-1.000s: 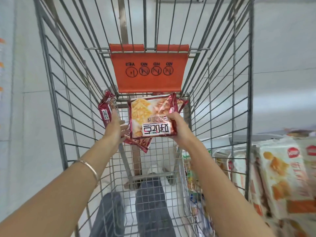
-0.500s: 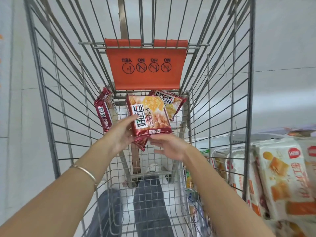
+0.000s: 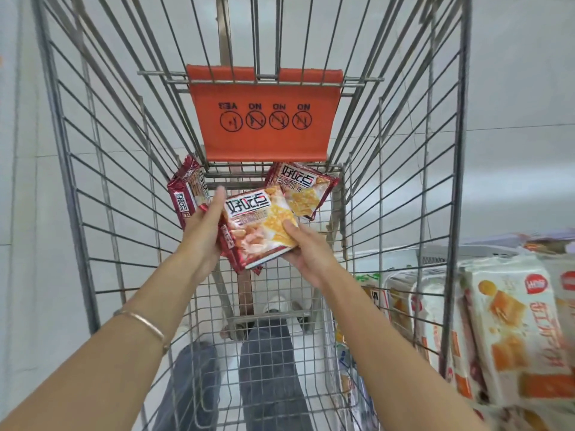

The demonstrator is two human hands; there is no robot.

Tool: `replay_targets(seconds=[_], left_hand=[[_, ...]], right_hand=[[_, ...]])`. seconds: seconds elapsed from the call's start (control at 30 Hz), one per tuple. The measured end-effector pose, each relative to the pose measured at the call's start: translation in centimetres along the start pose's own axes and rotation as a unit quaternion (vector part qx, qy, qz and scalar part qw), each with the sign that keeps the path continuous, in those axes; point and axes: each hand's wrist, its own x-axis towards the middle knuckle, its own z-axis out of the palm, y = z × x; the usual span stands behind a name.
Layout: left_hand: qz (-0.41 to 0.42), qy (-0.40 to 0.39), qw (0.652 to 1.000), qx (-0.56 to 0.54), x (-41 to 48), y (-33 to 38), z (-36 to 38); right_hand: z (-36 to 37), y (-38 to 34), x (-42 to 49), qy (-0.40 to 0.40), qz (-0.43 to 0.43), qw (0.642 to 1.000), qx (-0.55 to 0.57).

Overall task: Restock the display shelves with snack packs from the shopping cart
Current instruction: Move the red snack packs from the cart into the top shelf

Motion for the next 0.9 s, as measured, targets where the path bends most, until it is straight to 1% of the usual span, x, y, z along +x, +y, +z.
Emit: replay_targets(seconds=[0.07,0.1,0.13,0.17,0.2,0.23,0.27,0.3,0.37,0.43,0.47,0.53,0.57,0.67,0.7,0.73,0.77,0.83,0.87,0.9], left_hand=[[-0.038,0.028,0.998,0.035,0.6,-0.7,-0.3],[-0.045,0.053,0.996,0.052,0.9,-1.1,-0.6],[-0.046,0.077,0.994,0.056,1.2,-1.4,-1.0],[-0.044,0.093,0.993,0.049,1.6,-1.6,-1.3],[-0.038,0.105,0.993,0.040,1.9,-1.9,-1.6],[-0.027,0.114,0.993,0.035,1.9,-1.9,-1.7],[-0.012,0.123,0.992,0.038,2.1,-2.0,-1.8],[0.006,0.133,0.990,0.049,2.2,-2.1,-1.8],[0.050,0.144,0.986,0.075,1.8,-2.2,-1.7],[0.083,0.139,0.981,0.104,1.2,-2.2,-1.7],[0.086,0.135,0.981,0.114,1.0,-2.3,-1.8],[0.079,0.123,0.982,0.121,0.9,-2.6,-2.0],[0.069,0.121,0.983,0.120,0.8,-2.5,-2.0],[0.036,0.126,0.986,0.104,0.7,-2.3,-1.8],[0.034,0.131,0.986,0.098,0.6,-2.3,-1.7],[0.035,0.142,0.985,0.093,0.6,-2.2,-1.8],[0.038,0.157,0.983,0.089,0.7,-2.2,-2.1],[0.046,0.186,0.977,0.099,0.7,-2.2,-2.6],[0.049,0.200,0.972,0.110,0.7,-2.3,-2.8],[0.051,0.211,0.969,0.121,0.7,-2.3,-2.9]], right_hand=[[0.2,0.5,-0.2,-0.022,0.038,0.999,-0.028],[0.3,0.3,-0.2,-0.018,0.036,0.996,-0.075],[0.2,-0.2,0.3,0.021,0.009,0.991,-0.135],[0.1,-0.9,0.9,0.088,-0.030,0.980,-0.176],[-0.1,-1.8,1.5,0.171,-0.069,0.964,-0.193],[-0.1,-2.8,2.1,0.242,-0.099,0.948,-0.182],[-0.4,-3.7,2.8,0.280,-0.117,0.937,-0.173],[-0.5,-4.4,3.6,0.293,-0.130,0.929,-0.186],[-0.6,-5.4,5.2,0.270,-0.128,0.930,-0.214],[-0.4,-5.9,6.5,0.242,-0.083,0.943,-0.211],[-0.6,-6.1,7.1,0.243,-0.070,0.947,-0.200],[-1.4,-6.5,8.0,0.252,-0.061,0.951,-0.167],[-1.7,-6.5,7.9,0.243,-0.064,0.952,-0.175],[-2.1,-5.5,7.0,0.177,-0.082,0.940,-0.279],[-2.0,-4.9,6.6,0.164,-0.099,0.936,-0.294],[-1.8,-4.4,6.0,0.167,-0.126,0.932,-0.298],[-1.5,-4.1,5.2,0.188,-0.169,0.923,-0.289],[-1.3,-3.5,3.3,0.268,-0.263,0.889,-0.261],[-1.5,-3.4,2.2,0.305,-0.286,0.882,-0.219],[-1.7,-3.5,1.1,0.321,-0.281,0.890,-0.157]])
